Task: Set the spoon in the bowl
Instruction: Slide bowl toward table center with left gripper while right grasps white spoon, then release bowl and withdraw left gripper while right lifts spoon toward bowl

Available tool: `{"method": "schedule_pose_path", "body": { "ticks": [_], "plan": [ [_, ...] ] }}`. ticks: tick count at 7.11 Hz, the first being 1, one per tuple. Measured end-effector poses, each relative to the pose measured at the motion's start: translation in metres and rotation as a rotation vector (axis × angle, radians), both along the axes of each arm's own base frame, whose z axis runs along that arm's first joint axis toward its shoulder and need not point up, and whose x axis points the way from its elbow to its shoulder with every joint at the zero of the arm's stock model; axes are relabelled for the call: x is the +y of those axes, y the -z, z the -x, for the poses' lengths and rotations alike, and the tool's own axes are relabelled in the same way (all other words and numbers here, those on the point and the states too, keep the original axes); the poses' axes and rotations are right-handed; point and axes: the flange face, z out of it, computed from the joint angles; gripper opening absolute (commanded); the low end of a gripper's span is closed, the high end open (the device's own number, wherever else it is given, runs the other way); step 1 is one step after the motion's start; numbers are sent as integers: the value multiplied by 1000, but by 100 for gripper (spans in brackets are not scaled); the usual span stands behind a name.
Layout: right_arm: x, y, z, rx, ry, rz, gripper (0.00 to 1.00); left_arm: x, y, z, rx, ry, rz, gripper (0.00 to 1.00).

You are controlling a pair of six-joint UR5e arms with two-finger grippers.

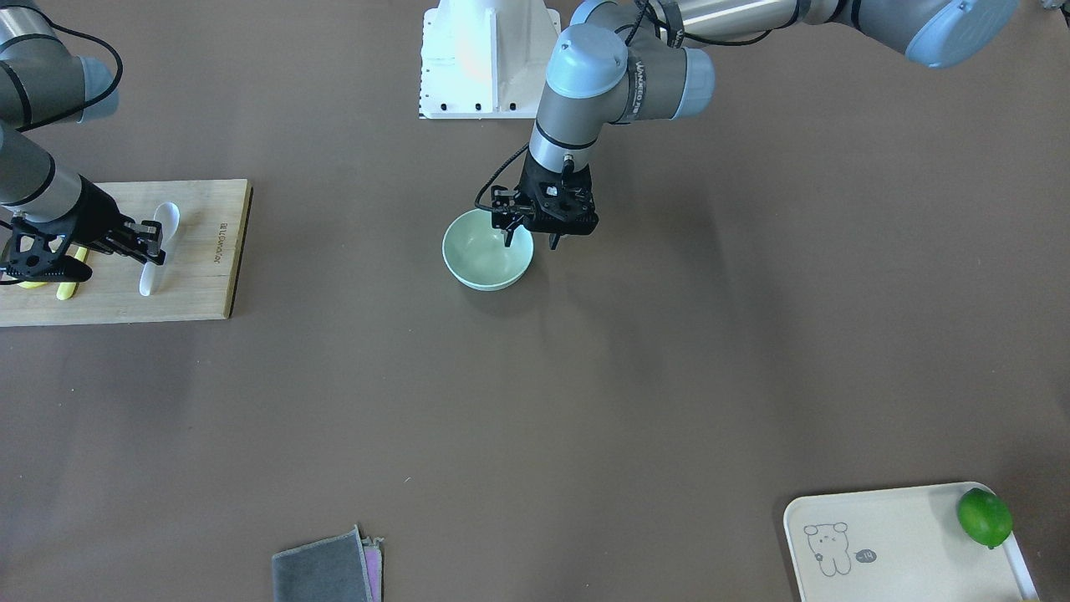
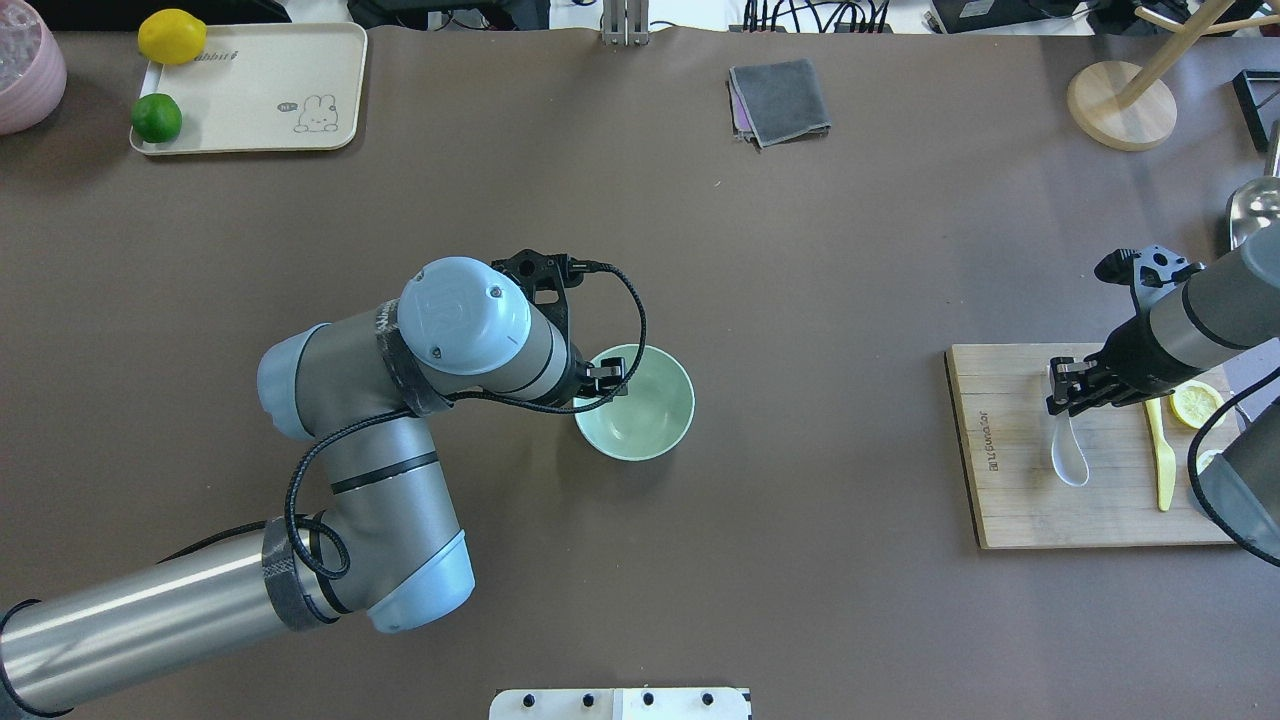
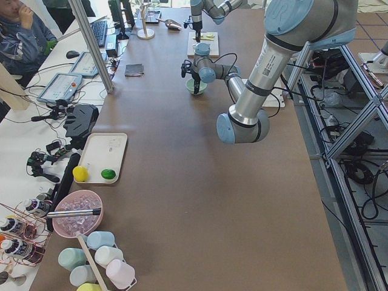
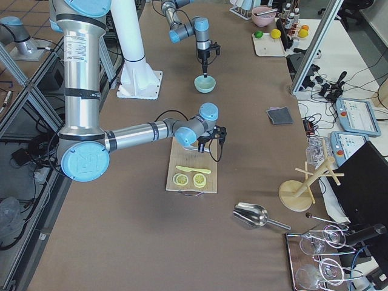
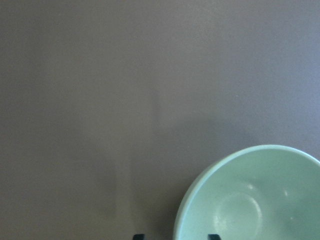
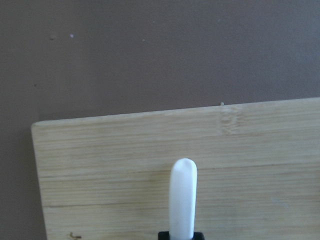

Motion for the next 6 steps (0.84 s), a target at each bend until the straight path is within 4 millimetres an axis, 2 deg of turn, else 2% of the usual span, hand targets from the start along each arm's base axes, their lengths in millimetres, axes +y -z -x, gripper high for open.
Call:
{"method": "schedule_pose_path", "body": {
  "ticks": [1, 2, 3, 4, 5, 6],
  "plan": [
    [0, 8, -1, -11, 1, -7, 0, -2, 7, 20, 24, 4, -2, 98],
    [0, 22, -2, -25, 0, -19, 0, -4, 4, 48, 42, 5, 4, 98],
    [-7, 47, 2, -42, -9, -34, 0, -9, -7, 82, 51, 4, 11, 98],
    [-22, 88, 18, -63, -30, -38, 0, -16, -25, 115, 45, -5, 3, 98],
    [-39, 142, 47, -85, -65, -34, 0, -24, -50, 147, 20, -15, -22, 98],
    [-46, 190, 79, -97, -115, -36, 0, -32, -75, 178, -13, -23, -53, 98]
  ]
}}
